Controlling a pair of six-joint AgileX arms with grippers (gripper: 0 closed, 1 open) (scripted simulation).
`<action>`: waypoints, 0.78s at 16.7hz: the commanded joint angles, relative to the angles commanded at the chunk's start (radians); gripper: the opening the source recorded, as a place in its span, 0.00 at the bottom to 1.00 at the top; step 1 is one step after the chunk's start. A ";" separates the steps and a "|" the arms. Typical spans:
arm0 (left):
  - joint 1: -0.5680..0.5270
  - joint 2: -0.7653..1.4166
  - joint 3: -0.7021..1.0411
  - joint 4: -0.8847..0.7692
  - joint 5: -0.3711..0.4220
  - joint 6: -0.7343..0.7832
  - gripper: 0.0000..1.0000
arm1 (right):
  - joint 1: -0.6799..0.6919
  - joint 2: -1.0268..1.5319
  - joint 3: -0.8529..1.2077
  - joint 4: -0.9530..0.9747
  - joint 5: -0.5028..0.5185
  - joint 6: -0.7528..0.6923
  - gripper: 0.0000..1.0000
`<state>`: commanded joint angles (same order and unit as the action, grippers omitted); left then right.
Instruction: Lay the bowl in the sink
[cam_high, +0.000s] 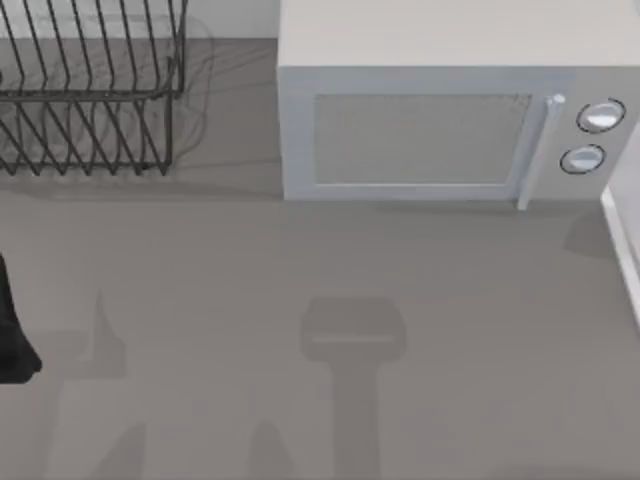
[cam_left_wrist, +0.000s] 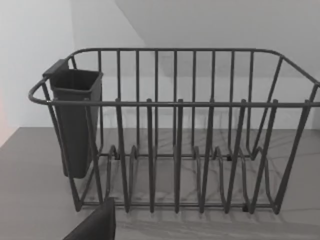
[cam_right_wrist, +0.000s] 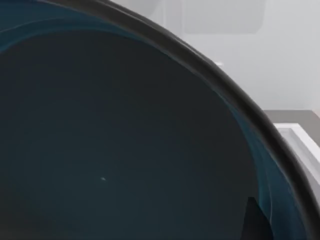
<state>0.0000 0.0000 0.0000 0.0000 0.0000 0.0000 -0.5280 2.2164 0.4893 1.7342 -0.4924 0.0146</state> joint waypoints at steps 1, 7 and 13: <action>0.000 0.000 0.000 0.000 0.000 0.000 1.00 | 0.000 0.000 0.000 0.000 0.000 0.000 0.08; 0.000 0.000 0.000 0.000 0.000 0.000 1.00 | 0.000 0.000 0.000 0.000 0.000 0.000 0.53; 0.000 0.000 0.000 0.000 0.000 0.000 1.00 | 0.000 0.000 0.000 0.000 0.000 0.000 0.98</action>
<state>0.0000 0.0000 0.0000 0.0000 0.0000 0.0000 -0.5280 2.2164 0.4893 1.7342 -0.4924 0.0146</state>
